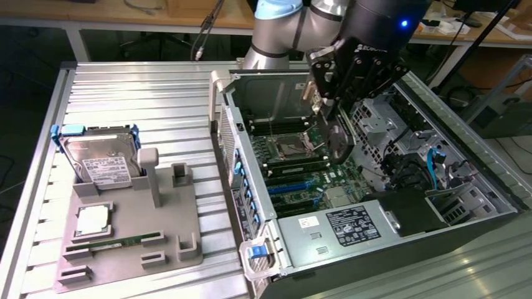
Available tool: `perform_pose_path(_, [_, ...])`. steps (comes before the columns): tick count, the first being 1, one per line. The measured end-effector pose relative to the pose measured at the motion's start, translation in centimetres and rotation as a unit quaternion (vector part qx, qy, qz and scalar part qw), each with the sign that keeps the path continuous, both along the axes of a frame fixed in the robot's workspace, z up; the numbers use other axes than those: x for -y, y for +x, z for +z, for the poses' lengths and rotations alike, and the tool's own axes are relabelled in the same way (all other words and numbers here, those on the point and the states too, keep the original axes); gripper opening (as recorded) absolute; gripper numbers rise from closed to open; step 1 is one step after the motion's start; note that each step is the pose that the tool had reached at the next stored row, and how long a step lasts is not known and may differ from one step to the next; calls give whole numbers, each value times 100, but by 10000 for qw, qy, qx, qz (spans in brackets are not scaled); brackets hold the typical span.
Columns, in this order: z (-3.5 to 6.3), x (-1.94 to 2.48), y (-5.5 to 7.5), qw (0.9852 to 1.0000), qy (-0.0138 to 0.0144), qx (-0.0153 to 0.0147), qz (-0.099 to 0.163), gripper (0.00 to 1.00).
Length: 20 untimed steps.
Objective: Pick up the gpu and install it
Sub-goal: 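Pick up the gpu and move the gpu toward the slot, then insert the gpu into the slot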
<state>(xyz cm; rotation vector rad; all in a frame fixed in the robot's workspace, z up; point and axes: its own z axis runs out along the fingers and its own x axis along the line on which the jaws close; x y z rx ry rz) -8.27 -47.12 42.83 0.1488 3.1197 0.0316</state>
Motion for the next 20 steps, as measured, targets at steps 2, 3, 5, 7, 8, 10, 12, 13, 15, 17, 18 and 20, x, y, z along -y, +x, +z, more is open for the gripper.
perform_pose_path(2, [0, 0, 141, 10000, 0, 0, 0, 27])
perform_pose_path(3, [0, 0, 180, 10000, 0, 1, 1, 27])
perform_pose_path(5, [0, 0, 180, 10000, 0, 0, 8, 27])
perform_pose_path(7, [0, 0, 180, 10000, -1, 0, 12, 27])
perform_pose_path(8, [0, 0, 180, 10000, 0, 0, 16, 27])
perform_pose_path(10, [0, 0, 180, 10000, 0, 0, 37, 27])
perform_pose_path(12, [0, 0, 180, 10000, 0, 0, 42, 27])
perform_pose_path(13, [0, 0, 180, 10000, 0, 0, 44, 27])
perform_pose_path(15, [0, 0, 180, 10000, 0, 0, 56, 27])
perform_pose_path(17, [0, 0, 181, 10000, 0, 0, 58, 27])
perform_pose_path(18, [0, 0, 181, 10000, 0, 0, 59, 27])
perform_pose_path(20, [0, 0, 181, 10000, 0, 0, 59, 27])
